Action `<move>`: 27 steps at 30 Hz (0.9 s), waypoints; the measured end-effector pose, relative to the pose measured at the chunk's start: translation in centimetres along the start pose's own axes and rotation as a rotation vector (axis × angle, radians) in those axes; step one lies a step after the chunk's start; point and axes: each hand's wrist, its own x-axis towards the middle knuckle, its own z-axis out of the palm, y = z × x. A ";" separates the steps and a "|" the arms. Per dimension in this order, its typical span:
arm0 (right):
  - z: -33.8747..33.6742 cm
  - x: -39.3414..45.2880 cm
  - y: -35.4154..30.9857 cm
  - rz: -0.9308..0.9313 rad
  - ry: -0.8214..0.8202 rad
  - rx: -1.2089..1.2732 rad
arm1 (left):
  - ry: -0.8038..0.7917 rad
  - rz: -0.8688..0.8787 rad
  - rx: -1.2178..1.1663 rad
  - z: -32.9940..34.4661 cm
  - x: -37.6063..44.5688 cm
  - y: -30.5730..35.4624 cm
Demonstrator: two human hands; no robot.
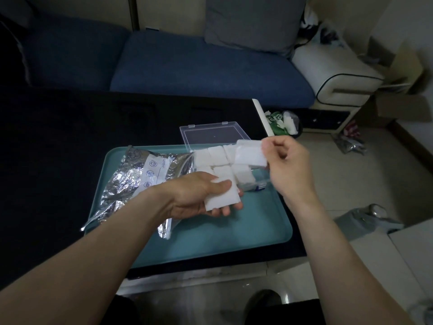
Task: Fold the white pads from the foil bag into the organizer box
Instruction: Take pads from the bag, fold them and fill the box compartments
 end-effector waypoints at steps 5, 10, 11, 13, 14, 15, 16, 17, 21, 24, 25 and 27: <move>-0.7 -0.2 0.0 0.000 -0.386 0.043 | 0.086 0.087 -0.208 0.4 0.5 0.5; 1.3 -1.4 0.0 -0.071 -0.380 -0.138 | -0.066 0.050 -0.228 1.2 0.3 1.0; 1.6 -1.5 -0.1 -0.106 -0.326 -0.223 | -0.040 0.059 -0.256 1.4 0.4 1.0; 1.6 -1.4 -0.4 -0.102 -0.326 -0.273 | 0.055 0.091 -0.296 1.5 0.8 0.7; 1.5 -1.4 -0.6 -0.033 -0.416 -0.233 | 0.093 0.106 -0.290 1.4 1.0 0.6; 1.3 -1.5 -0.6 0.027 -0.534 -0.207 | 0.101 0.116 -0.271 1.3 1.2 0.6; 1.2 -1.6 -0.7 0.044 -0.641 -0.231 | 0.079 0.124 -0.247 1.3 1.3 0.5; 1.2 -1.8 -0.6 0.021 -0.713 -0.280 | 0.045 0.123 -0.227 1.2 1.3 0.5; 1.4 -2.0 -0.5 -0.074 -0.603 -0.281 | -0.044 0.004 -0.102 1.3 0.9 0.5; 1.0 -1.9 -0.6 -0.120 -0.606 -0.317 | -0.079 -0.062 -0.104 1.4 0.8 0.4; 0.9 -2.0 -0.7 -0.119 -0.652 -0.324 | -0.065 -0.042 -0.135 1.6 0.9 0.3; 1.1 -2.3 -0.6 -0.100 -0.727 -0.328 | 0.013 0.026 -0.226 2.0 1.3 0.2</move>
